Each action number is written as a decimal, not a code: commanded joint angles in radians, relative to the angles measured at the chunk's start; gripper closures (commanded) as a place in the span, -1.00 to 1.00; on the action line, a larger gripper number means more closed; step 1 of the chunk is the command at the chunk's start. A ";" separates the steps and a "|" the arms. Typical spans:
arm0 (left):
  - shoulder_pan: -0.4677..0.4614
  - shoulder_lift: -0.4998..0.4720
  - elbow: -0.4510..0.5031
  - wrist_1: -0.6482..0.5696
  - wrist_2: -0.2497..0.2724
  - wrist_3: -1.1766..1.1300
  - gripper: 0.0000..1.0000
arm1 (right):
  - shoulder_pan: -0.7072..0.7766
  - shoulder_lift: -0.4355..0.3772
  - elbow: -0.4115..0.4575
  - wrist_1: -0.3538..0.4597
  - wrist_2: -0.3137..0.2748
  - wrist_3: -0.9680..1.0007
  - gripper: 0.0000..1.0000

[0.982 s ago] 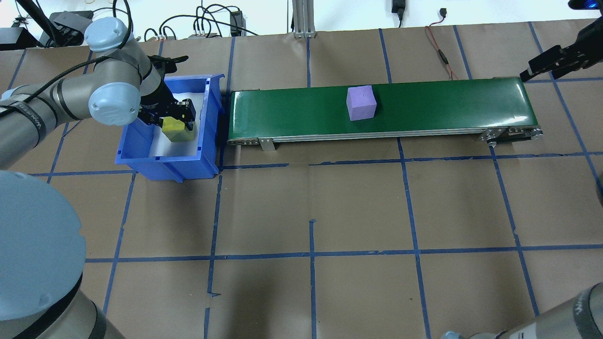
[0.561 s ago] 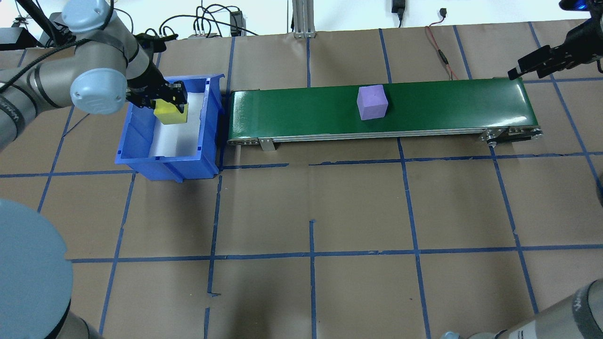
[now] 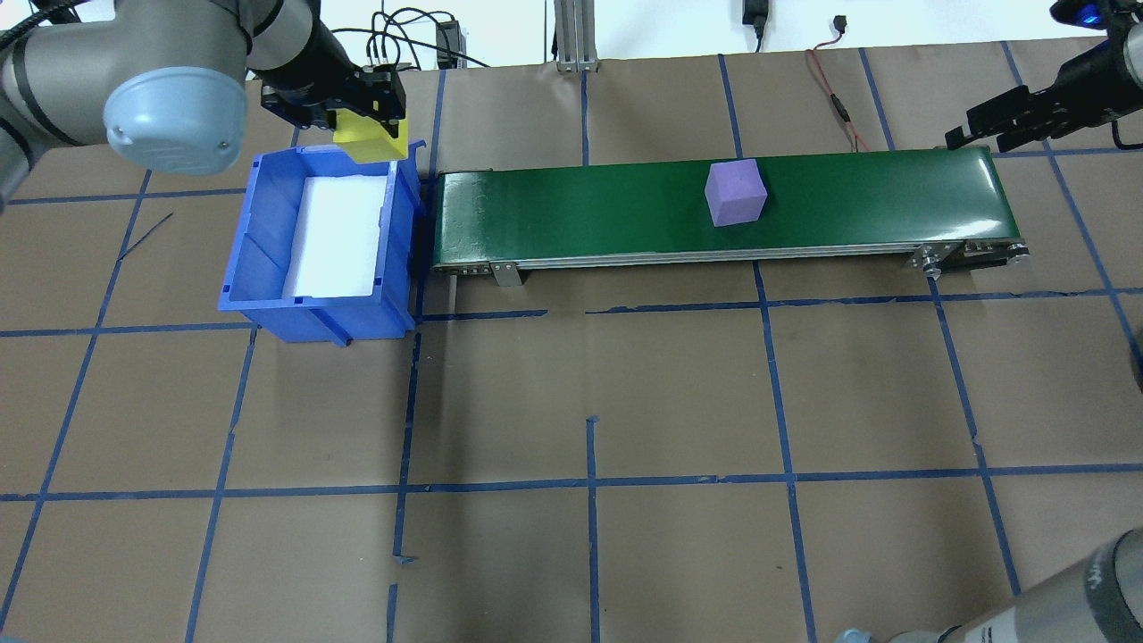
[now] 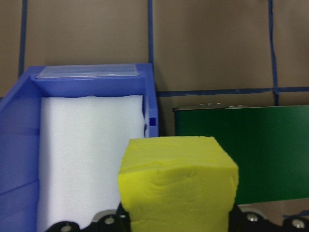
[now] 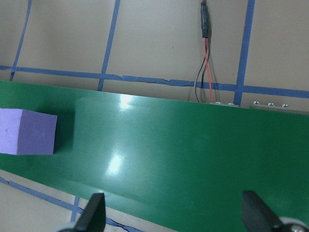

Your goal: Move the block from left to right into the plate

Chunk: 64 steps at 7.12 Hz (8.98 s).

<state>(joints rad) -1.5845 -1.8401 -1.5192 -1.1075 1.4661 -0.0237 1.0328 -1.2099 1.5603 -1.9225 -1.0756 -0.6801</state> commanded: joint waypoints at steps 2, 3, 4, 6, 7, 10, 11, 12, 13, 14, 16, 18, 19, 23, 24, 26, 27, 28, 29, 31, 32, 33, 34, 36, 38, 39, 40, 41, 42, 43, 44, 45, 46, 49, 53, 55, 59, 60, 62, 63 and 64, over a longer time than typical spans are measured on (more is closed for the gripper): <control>-0.107 -0.138 -0.010 0.108 -0.006 -0.131 0.61 | 0.018 -0.002 0.017 -0.001 0.013 0.128 -1.00; -0.112 -0.165 -0.010 0.130 -0.006 -0.131 0.58 | 0.018 -0.002 0.015 -0.003 0.013 0.129 -1.00; -0.112 -0.195 -0.010 0.168 -0.006 -0.128 0.31 | 0.021 0.006 0.020 -0.003 0.014 0.131 -1.00; -0.112 -0.217 -0.012 0.196 -0.004 -0.137 -1.00 | 0.023 0.013 0.020 -0.003 0.044 0.134 -0.99; -0.112 -0.209 -0.009 0.196 0.002 -0.134 -1.00 | 0.023 0.024 0.021 -0.003 0.054 0.143 -1.00; -0.106 -0.054 0.010 0.059 0.054 -0.134 -1.00 | 0.023 0.043 0.021 -0.004 0.057 0.162 -0.99; -0.091 0.037 0.011 -0.071 0.060 -0.134 -1.00 | 0.024 0.043 0.021 -0.004 0.057 0.162 -0.99; -0.045 0.126 0.010 -0.203 0.060 -0.133 -1.00 | 0.023 0.059 0.020 -0.007 0.059 0.162 -0.99; -0.013 0.184 0.007 -0.322 0.059 -0.131 -1.00 | 0.023 0.064 0.023 -0.041 0.065 0.163 -0.99; -0.012 0.218 0.002 -0.381 0.060 -0.134 -1.00 | 0.024 0.072 0.023 -0.043 0.091 0.162 -0.99; -0.020 0.240 0.000 -0.460 0.062 -0.134 -1.00 | 0.029 0.099 0.023 -0.091 0.089 0.163 -1.00; -0.009 0.251 -0.016 -0.491 0.110 -0.125 -1.00 | 0.084 0.116 0.021 -0.105 0.044 0.198 -1.00; -0.009 0.255 -0.022 -0.495 0.124 -0.125 -1.00 | 0.084 0.121 0.021 -0.105 0.033 0.197 -1.00; -0.005 0.254 -0.053 -0.486 0.123 -0.128 -1.00 | 0.084 0.124 0.027 -0.148 -0.053 0.189 -0.72; -0.005 0.255 -0.053 -0.486 0.125 -0.134 -1.00 | 0.084 0.122 0.027 -0.148 -0.128 0.188 -0.31; -0.006 0.257 -0.053 -0.486 0.123 -0.134 -1.00 | 0.082 0.104 0.015 -0.151 -0.185 0.188 0.24; -0.006 0.257 -0.053 -0.485 0.123 -0.134 -1.00 | 0.081 0.063 0.014 -0.153 -0.286 0.154 0.37; -0.006 0.257 -0.053 -0.482 0.123 -0.134 -1.00 | 0.066 0.031 0.015 -0.156 -0.315 0.069 0.40; -0.006 0.257 -0.055 -0.482 0.122 -0.136 -1.00 | 0.029 -0.003 0.021 -0.156 -0.370 0.018 0.41; -0.008 0.257 -0.055 -0.480 0.122 -0.136 -1.00 | -0.180 -0.025 0.079 -0.141 -0.363 -0.257 0.41; -0.011 0.257 -0.055 -0.482 0.114 -0.140 -1.00 | -0.311 -0.029 0.125 -0.135 -0.360 -0.373 0.41; -0.014 0.257 -0.053 -0.480 0.114 -0.140 -1.00 | -0.408 -0.030 0.163 -0.144 -0.357 -0.438 0.41; -0.014 0.257 -0.052 -0.480 0.112 -0.139 -1.00 | -0.484 -0.020 0.200 -0.145 -0.360 -0.497 0.35; -0.019 0.257 -0.047 -0.479 0.108 -0.142 -1.00 | -0.528 -0.002 0.222 -0.214 -0.357 -0.493 -0.44; -0.020 0.257 -0.044 -0.479 0.109 -0.139 -1.00 | -0.528 0.001 0.216 -0.211 -0.372 -0.496 -1.00; -0.022 0.257 -0.050 -0.479 0.106 -0.139 -1.00 | -0.521 -0.017 0.202 -0.211 -0.362 -0.475 -1.00; -0.022 0.255 -0.050 -0.479 0.106 -0.139 -1.00 | -0.469 -0.061 0.176 -0.192 -0.374 -0.335 -1.00; -0.023 0.255 -0.050 -0.479 0.106 -0.137 -1.00 | -0.341 -0.110 0.172 -0.181 -0.407 -0.168 -1.00; -0.023 0.254 -0.050 -0.479 0.108 -0.130 -1.00 | -0.235 -0.124 0.162 -0.152 -0.435 -0.066 -1.00; -0.022 0.254 -0.050 -0.479 0.108 -0.128 -1.00 | -0.162 -0.119 0.140 -0.142 -0.410 0.023 -1.00; -0.022 0.254 -0.052 -0.479 0.106 -0.127 -1.00 | -0.118 -0.111 0.141 -0.130 -0.311 0.031 -1.00; -0.022 0.254 -0.052 -0.479 0.108 -0.124 -1.00 | -0.096 -0.080 0.103 -0.124 -0.229 0.063 -1.00; -0.019 0.254 -0.053 -0.479 0.108 -0.124 -1.00 | -0.070 -0.018 0.019 -0.119 -0.145 0.126 -1.00; -0.019 0.254 -0.052 -0.479 0.106 -0.124 -1.00 | 0.074 0.032 -0.008 -0.136 -0.040 0.168 -1.00; -0.020 0.254 -0.053 -0.479 0.106 -0.124 -1.00 | 0.105 0.066 -0.006 -0.196 0.045 0.269 -0.98; -0.020 0.254 -0.055 -0.479 0.106 -0.124 -1.00 | 0.131 0.085 0.007 -0.197 -0.026 0.260 -0.97; -0.020 0.251 -0.056 -0.479 0.106 -0.125 -1.00 | 0.144 0.099 0.010 -0.197 -0.029 0.274 -0.96; -0.020 0.249 -0.059 -0.480 0.106 -0.125 -1.00 | 0.151 0.118 0.012 -0.199 -0.033 0.272 -0.96; -0.022 0.248 -0.061 -0.479 0.106 -0.127 -1.00 | 0.164 0.138 0.011 -0.201 -0.090 0.278 -0.95; -0.020 0.248 -0.061 -0.479 0.106 -0.125 -1.00 | 0.164 0.139 0.010 -0.199 -0.119 0.284 -0.96; -0.020 0.249 -0.052 -0.479 0.106 -0.122 -1.00 | 0.164 0.141 0.009 -0.201 -0.119 0.301 -0.96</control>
<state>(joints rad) -1.6050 -1.5917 -1.5778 -1.5862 1.5723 -0.1485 1.1957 -1.0725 1.5706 -2.1221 -1.1823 -0.3943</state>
